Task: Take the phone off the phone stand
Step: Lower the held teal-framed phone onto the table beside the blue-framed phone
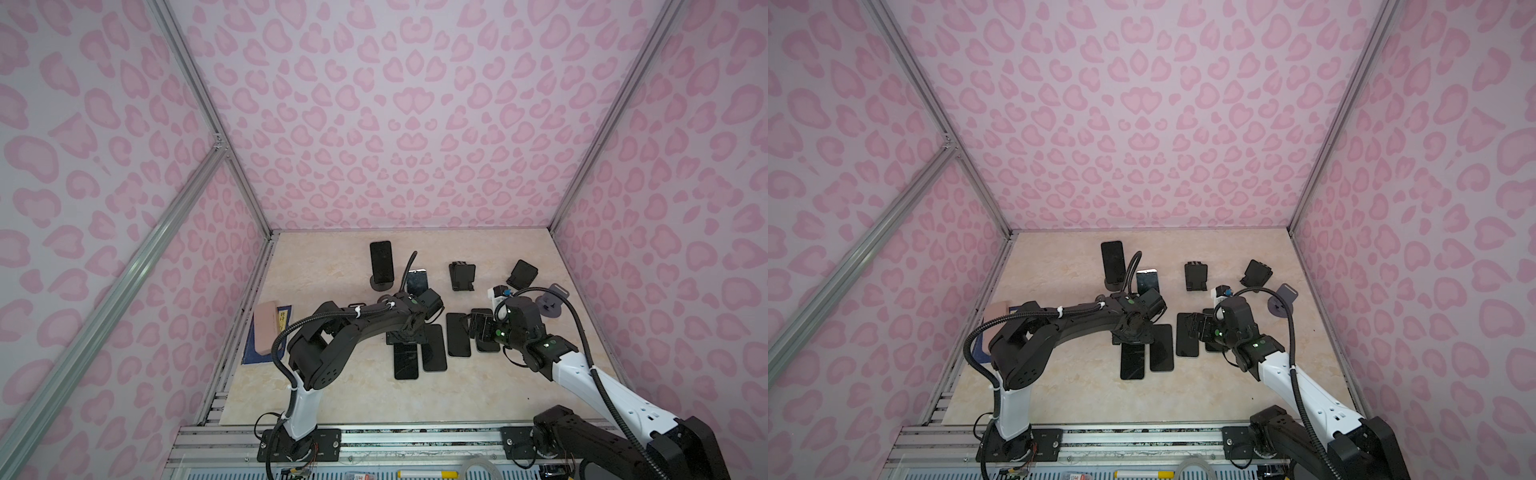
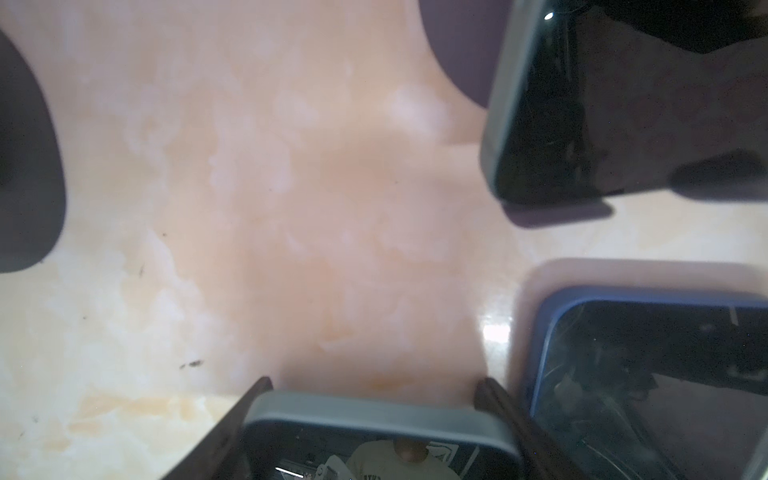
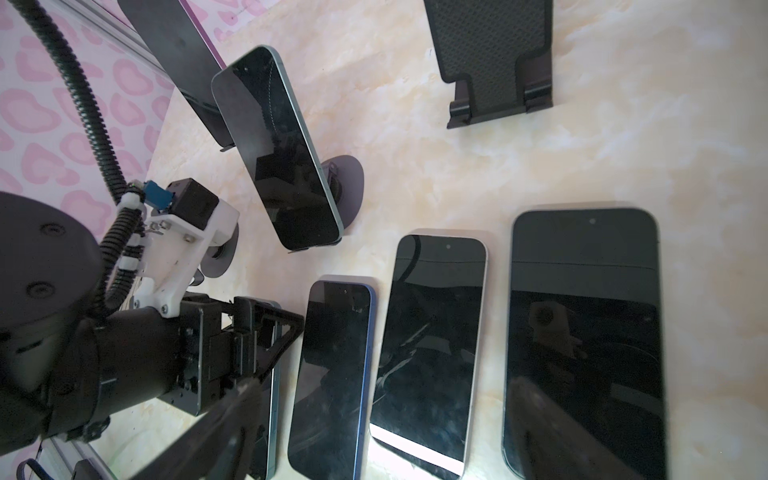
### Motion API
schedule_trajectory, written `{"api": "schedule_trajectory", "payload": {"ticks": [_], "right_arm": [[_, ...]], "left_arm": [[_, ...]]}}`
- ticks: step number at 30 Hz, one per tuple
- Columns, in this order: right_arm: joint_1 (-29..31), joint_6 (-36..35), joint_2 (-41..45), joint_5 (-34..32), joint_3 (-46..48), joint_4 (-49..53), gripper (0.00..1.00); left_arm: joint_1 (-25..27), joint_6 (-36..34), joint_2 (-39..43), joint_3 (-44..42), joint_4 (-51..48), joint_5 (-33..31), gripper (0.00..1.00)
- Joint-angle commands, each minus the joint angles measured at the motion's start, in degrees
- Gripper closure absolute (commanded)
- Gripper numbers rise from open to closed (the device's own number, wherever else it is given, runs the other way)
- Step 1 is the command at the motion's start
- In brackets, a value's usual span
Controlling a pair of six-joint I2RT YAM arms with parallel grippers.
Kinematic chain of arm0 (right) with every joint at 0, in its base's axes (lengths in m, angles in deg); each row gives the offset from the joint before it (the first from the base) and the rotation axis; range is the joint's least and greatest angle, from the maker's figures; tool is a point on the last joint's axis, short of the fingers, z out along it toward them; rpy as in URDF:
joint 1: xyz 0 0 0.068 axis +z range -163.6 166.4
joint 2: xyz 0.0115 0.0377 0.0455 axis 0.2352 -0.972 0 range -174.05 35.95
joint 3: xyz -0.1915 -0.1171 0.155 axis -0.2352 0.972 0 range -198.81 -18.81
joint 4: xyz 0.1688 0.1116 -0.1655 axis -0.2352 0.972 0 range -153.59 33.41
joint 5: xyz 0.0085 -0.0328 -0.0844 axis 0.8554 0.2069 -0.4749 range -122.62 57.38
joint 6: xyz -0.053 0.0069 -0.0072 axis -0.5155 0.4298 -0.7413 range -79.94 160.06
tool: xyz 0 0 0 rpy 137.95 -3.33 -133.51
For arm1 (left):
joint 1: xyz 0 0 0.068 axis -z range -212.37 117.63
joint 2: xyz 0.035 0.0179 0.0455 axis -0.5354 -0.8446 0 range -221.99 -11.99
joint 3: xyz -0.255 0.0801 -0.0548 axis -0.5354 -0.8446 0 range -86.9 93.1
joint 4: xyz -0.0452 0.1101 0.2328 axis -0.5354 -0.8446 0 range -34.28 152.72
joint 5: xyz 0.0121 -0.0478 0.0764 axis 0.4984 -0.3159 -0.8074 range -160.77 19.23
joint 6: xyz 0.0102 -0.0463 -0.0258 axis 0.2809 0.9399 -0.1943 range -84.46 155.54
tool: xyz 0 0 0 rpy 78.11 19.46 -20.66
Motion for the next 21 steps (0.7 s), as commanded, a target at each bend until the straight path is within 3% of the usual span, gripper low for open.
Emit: {"api": "schedule_trajectory", "payload": {"ticks": [1, 21], "right_arm": [[-0.05, -0.53, -0.79, 0.57, -0.7, -0.68, 0.06], [-0.05, -0.77, -0.65, 0.47, -1.03, -0.38, 0.05]], "left_arm": [[-0.01, 0.26, 0.11, -0.63, 0.05, -0.61, 0.25], [0.08, -0.45, 0.55, -2.92, 2.16, -0.51, 0.2]]}}
